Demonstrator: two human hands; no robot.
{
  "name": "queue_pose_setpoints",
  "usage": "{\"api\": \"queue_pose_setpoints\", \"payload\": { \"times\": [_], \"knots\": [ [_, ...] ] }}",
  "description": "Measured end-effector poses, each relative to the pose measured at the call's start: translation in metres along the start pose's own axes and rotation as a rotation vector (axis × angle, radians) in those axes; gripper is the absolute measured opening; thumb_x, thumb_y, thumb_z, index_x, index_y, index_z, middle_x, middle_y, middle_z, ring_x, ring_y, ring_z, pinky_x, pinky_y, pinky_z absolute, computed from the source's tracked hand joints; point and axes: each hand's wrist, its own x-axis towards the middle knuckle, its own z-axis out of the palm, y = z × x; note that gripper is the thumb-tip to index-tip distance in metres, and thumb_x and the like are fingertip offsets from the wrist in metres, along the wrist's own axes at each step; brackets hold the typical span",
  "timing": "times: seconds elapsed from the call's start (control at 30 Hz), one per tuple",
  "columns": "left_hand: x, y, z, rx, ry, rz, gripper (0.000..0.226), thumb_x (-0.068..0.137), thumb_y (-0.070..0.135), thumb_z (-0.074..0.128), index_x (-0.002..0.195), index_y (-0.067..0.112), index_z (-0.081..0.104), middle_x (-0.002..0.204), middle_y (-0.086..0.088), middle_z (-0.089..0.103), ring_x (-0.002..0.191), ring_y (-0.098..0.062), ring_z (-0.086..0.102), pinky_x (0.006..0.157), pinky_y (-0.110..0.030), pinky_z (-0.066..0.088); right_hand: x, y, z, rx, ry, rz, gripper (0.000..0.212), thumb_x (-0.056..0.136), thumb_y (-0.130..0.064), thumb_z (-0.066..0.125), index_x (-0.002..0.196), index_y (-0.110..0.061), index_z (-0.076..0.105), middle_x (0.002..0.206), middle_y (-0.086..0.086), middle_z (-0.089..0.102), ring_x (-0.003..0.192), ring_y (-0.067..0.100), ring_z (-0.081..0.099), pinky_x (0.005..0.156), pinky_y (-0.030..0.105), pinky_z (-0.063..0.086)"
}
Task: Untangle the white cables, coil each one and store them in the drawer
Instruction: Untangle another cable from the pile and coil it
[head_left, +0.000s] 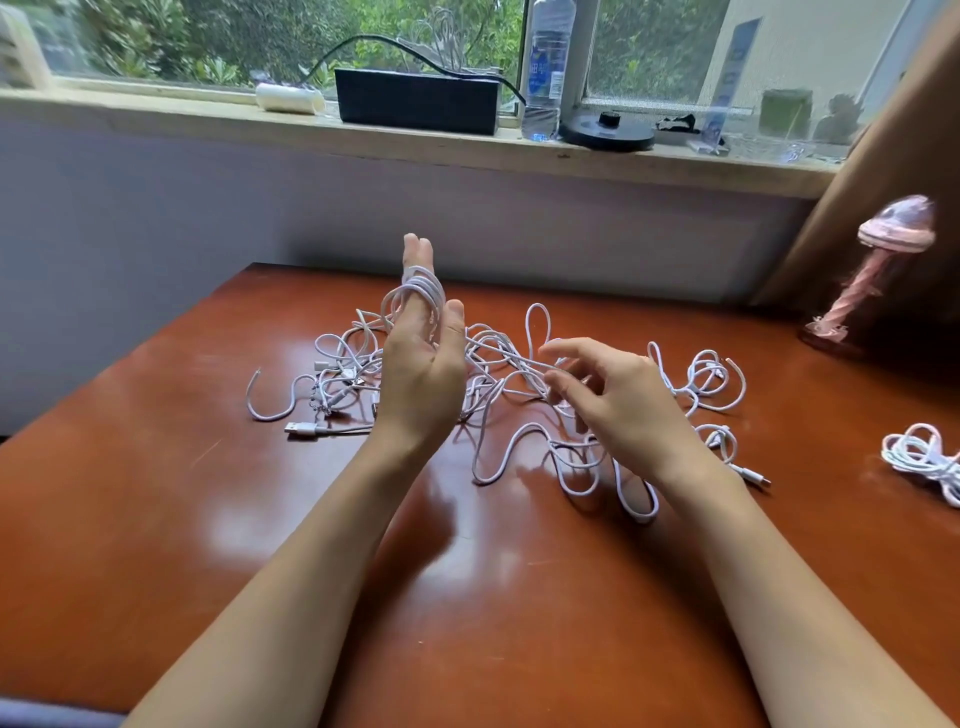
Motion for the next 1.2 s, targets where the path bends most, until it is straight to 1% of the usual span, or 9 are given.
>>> {"api": "queue_pose_setpoints", "payload": {
  "times": [0.13,0.4,0.53,0.63,0.73,0.83,1.0,1.1,1.2],
  "knots": [
    [-0.002,-0.008,0.002,0.17,-0.133,0.13,0.068,0.098,-0.001,0.051,0.159,0.007,0.021,0.168,-0.003,0.017,0.155,-0.009,0.014,0.126,-0.03,0.015,-0.001,0.001,-0.001,0.026,0.04,0.006,0.009,0.098,-0.022,0.066,0.1,-0.023,0.075,0.057,-0.008,0.06,0.051,0.008,0.051,0.056,0.024,0.042],
    [-0.01,-0.018,0.0,0.36,-0.349,0.158,0.074,0.093,0.02,0.05,0.159,0.022,0.019,0.162,0.003,0.035,0.148,-0.005,0.031,0.122,-0.031,0.027,-0.002,-0.008,-0.006,0.226,0.135,-0.006,0.011,0.098,-0.015,0.066,0.102,-0.013,0.076,0.049,-0.018,0.049,0.046,0.006,0.036,0.049,0.013,0.026],
    [-0.013,-0.017,0.0,0.437,-0.328,0.166,0.07,0.095,0.023,0.051,0.159,0.017,0.025,0.131,0.0,0.062,0.122,-0.013,0.053,0.105,-0.027,0.04,-0.004,-0.011,-0.007,0.348,0.159,-0.006,0.013,0.097,-0.012,0.068,0.105,-0.009,0.076,0.063,-0.019,0.062,0.055,0.0,0.048,0.057,0.011,0.037],
    [-0.014,-0.017,0.001,0.534,-0.276,0.253,0.042,0.096,0.023,0.051,0.134,0.004,0.055,0.11,-0.009,0.066,0.102,-0.026,0.058,0.09,-0.042,0.049,-0.003,-0.014,-0.008,0.389,0.198,-0.032,0.014,0.096,-0.011,0.068,0.107,-0.009,0.077,0.091,-0.007,0.076,0.077,-0.001,0.063,0.073,0.014,0.047],
    [-0.015,-0.011,0.004,0.586,-0.237,0.336,0.027,0.098,0.024,0.052,0.112,0.004,0.065,0.08,-0.001,0.059,0.081,-0.025,0.052,0.081,-0.038,0.044,-0.003,-0.015,-0.01,0.381,0.253,-0.075,0.015,0.096,-0.014,0.069,0.108,-0.011,0.077,0.1,-0.005,0.077,0.09,0.008,0.07,0.083,0.021,0.052],
    [-0.016,-0.002,0.006,0.544,-0.232,0.428,0.029,0.101,0.024,0.052,0.075,0.016,0.046,0.068,0.006,0.043,0.067,-0.018,0.036,0.072,-0.034,0.036,-0.004,-0.018,-0.013,0.348,0.324,-0.126,0.013,0.096,-0.017,0.07,0.107,-0.017,0.076,0.102,-0.009,0.077,0.095,0.01,0.072,0.086,0.022,0.053],
    [-0.019,0.011,0.01,0.338,-0.326,0.394,0.047,0.101,0.023,0.057,0.066,0.03,0.026,0.056,0.012,0.025,0.055,-0.016,0.027,0.058,-0.03,0.026,-0.002,-0.014,-0.015,0.261,0.37,-0.087,0.019,0.091,-0.027,0.077,0.109,-0.023,0.073,0.065,0.003,0.055,0.059,0.018,0.047,0.062,0.032,0.044],
    [-0.023,0.011,0.011,0.13,-0.372,0.211,0.045,0.099,0.026,0.059,0.058,0.01,0.052,0.051,0.009,0.032,0.05,-0.007,0.031,0.05,-0.031,0.028,0.0,-0.014,-0.015,0.233,0.386,-0.059,0.025,0.086,-0.029,0.081,0.107,-0.019,0.071,0.063,-0.003,0.052,0.057,0.01,0.045,0.062,0.026,0.043],
    [-0.026,0.017,0.011,-0.006,-0.387,0.085,0.043,0.1,0.021,0.058,0.069,-0.008,0.063,0.049,0.015,0.041,0.049,0.0,0.042,0.053,-0.017,0.031,0.001,-0.014,-0.013,0.256,0.379,-0.032,0.024,0.085,-0.03,0.082,0.1,-0.016,0.069,0.065,-0.013,0.06,0.06,0.002,0.055,0.065,0.02,0.046]
  ]
}}
